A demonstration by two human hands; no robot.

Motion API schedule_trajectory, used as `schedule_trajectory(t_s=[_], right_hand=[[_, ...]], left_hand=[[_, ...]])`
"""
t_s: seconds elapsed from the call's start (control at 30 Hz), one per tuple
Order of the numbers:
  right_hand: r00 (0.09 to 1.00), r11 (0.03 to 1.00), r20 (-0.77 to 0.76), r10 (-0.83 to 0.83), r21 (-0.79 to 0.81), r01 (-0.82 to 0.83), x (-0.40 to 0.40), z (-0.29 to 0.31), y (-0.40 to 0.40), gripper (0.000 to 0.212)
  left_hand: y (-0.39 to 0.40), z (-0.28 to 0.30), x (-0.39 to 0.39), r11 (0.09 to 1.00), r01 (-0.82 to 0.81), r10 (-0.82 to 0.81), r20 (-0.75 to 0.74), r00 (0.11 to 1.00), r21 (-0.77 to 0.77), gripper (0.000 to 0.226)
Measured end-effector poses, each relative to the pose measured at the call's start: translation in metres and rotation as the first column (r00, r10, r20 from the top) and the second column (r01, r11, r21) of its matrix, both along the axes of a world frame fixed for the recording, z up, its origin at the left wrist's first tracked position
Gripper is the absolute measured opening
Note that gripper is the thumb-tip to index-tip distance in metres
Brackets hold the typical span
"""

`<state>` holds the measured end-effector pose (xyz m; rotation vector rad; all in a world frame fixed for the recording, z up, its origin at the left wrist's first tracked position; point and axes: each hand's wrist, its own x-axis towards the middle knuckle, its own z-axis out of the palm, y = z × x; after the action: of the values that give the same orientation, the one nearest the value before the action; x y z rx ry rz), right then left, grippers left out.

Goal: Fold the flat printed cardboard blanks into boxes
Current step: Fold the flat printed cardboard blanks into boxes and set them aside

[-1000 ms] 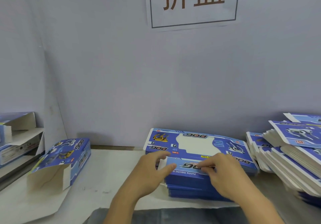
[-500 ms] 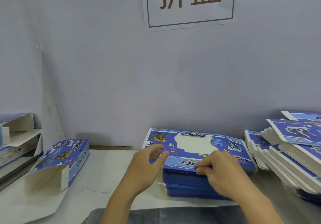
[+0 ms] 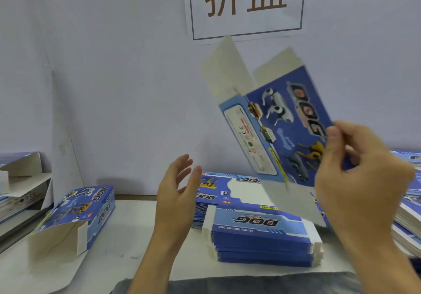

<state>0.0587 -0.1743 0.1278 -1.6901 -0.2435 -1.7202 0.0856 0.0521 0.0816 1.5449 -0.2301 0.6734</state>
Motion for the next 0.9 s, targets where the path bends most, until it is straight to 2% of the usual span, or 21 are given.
schedule_trajectory(t_s=[0.1,0.2,0.27,0.33,0.4,0.47,0.53,0.6,0.7,0.8,0.87,0.9], right_hand=[[0.986,0.984,-0.06,0.155,0.096,-0.149,-0.012,0.013,0.003,0.018],[0.92,0.93,-0.166,0.354,0.163,-0.328,-0.015,0.015,0.01,0.013],[0.763,0.797,-0.244,0.598,0.277,-0.536,-0.015,0.012,0.014,0.007],[0.606,0.682,-0.313,0.731,0.36,-0.636,-0.013,0.008,0.015,0.006],[0.578,0.69,-0.379,0.723,0.364,-0.625,-0.01,0.003,0.014,0.01],[0.556,0.704,-0.438,0.706,0.349,-0.619,-0.007,-0.002,0.016,0.012],[0.512,0.709,-0.523,0.682,0.299,-0.639,-0.006,-0.004,0.018,0.015],[0.422,0.66,-0.587,0.691,0.274,-0.699,-0.007,-0.005,0.021,0.019],[0.293,0.584,-0.703,0.648,0.211,-0.784,-0.012,-0.002,0.022,0.024],[0.2,0.555,-0.787,0.583,0.207,-0.806,-0.018,0.005,0.02,0.03],[0.12,0.511,-0.789,0.603,0.266,-0.818,-0.023,0.011,0.023,0.035],[0.059,0.473,-0.749,0.66,0.354,-0.807,-0.026,0.017,0.026,0.046]], left_hand=[[-0.008,0.017,-0.014,0.991,0.134,-0.134,0.012,0.991,-0.024,0.064],[-0.017,0.029,-0.023,0.973,0.226,-0.223,0.072,0.972,-0.04,0.053],[-0.018,0.032,-0.022,0.971,0.233,-0.228,0.094,0.969,-0.051,0.052],[-0.016,0.031,-0.02,0.976,0.214,-0.211,0.078,0.974,-0.033,0.056],[-0.015,0.027,-0.019,0.985,0.173,-0.172,0.048,0.984,-0.006,0.068],[-0.016,0.026,-0.021,0.996,0.032,-0.036,0.048,0.998,0.087,0.097],[-0.016,0.028,-0.024,0.976,-0.101,0.068,0.173,0.983,0.194,0.105],[-0.015,0.031,-0.025,0.953,-0.131,0.069,0.225,0.972,0.272,0.103],[-0.013,0.033,-0.027,0.95,-0.052,-0.003,0.175,0.985,0.307,0.099],[-0.01,0.036,-0.03,0.95,0.042,-0.099,0.169,0.981,0.31,0.088],[-0.009,0.037,-0.032,0.943,0.079,-0.138,0.164,0.977,0.322,0.076],[-0.009,0.039,-0.033,0.938,0.084,-0.145,0.161,0.976,0.336,0.07]])
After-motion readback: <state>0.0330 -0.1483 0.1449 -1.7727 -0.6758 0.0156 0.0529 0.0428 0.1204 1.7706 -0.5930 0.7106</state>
